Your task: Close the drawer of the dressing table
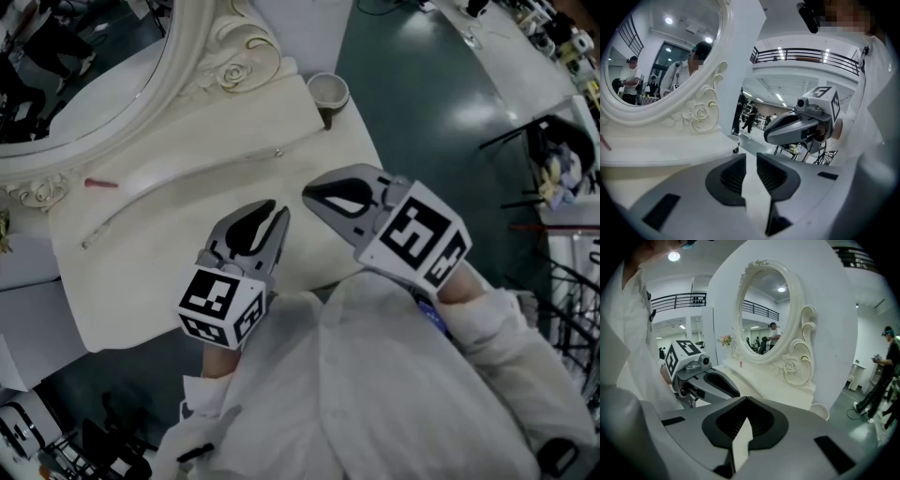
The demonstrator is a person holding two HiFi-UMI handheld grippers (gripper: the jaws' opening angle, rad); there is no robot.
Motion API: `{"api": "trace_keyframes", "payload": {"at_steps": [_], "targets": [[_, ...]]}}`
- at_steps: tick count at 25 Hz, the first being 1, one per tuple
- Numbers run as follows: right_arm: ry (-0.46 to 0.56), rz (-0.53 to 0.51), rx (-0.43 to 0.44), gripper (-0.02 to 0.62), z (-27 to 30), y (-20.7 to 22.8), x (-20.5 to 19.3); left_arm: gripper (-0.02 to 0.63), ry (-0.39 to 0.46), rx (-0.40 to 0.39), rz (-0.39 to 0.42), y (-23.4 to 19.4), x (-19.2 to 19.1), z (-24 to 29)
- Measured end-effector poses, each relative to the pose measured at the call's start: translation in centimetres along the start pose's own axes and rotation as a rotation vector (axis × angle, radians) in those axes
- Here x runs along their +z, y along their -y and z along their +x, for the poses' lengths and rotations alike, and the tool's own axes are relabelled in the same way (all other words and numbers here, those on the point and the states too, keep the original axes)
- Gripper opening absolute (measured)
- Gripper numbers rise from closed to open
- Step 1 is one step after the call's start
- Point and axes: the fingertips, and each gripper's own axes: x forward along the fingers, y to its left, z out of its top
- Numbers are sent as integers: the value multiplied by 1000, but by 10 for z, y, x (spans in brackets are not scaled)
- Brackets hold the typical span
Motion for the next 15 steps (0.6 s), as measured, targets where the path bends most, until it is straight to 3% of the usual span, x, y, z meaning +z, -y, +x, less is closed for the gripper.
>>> {"api": "trace_keyframes", "payload": {"at_steps": [7,15], "targets": [[101,122,-41,6,11,0,-2,18,27,-19,-58,5,0,1],[189,223,-78,6,16,-1,-9,8,-30,95,-90,-13,-11,-3]]}}
